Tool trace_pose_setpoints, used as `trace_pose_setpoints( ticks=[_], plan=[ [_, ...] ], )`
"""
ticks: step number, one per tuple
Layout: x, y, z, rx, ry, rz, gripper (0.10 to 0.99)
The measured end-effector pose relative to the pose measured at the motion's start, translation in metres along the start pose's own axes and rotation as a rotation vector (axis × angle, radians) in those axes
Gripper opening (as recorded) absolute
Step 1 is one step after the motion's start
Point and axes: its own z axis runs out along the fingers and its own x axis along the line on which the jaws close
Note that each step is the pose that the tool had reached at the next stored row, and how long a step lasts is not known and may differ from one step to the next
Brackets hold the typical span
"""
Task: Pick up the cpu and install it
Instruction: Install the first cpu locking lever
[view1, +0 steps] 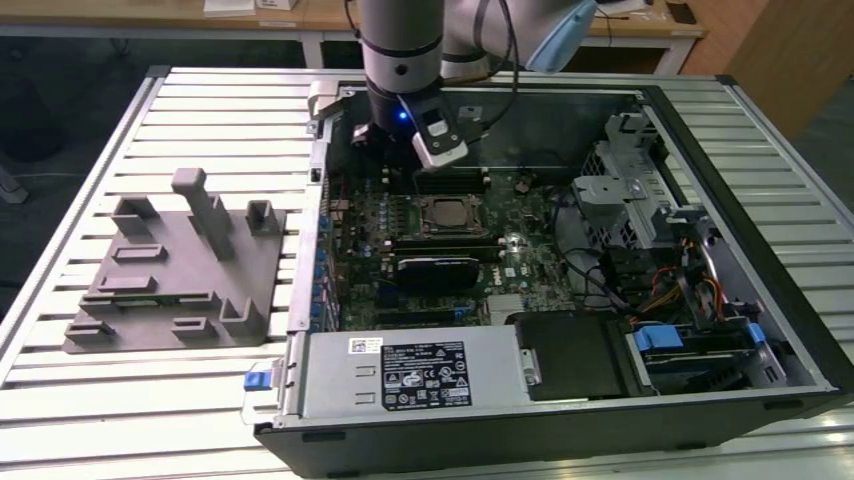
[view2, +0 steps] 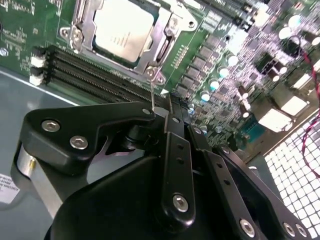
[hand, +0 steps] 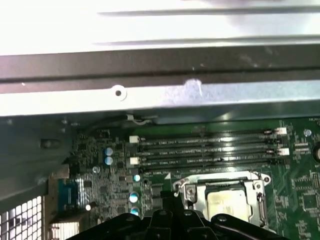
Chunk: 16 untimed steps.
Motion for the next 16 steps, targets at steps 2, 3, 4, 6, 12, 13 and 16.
trace_pose_setpoints(
  ticks=[2, 3, 4, 6, 12, 13, 16],
  plan=[
    [0.0006, -0.0001, 0.0, -0.013, 0.0009, 0.001, 0.106],
    [0.001, -0.0001, 0.0, -0.019, 0.0014, 0.001, 0.106],
    [0.0013, -0.0002, 0.0, -0.025, 0.0018, 0.001, 0.106],
    [0.0019, -0.0003, -0.0001, -0.037, 0.0027, 0.002, 0.106],
    [0.0034, -0.0005, -0.0002, -0.068, 0.0049, 0.003, 0.106],
    [0.0035, -0.0005, -0.0002, -0.073, 0.0053, 0.003, 0.106],
    [0.0036, -0.0005, -0.0002, -0.084, 0.006, 0.004, 0.106]
  ],
)
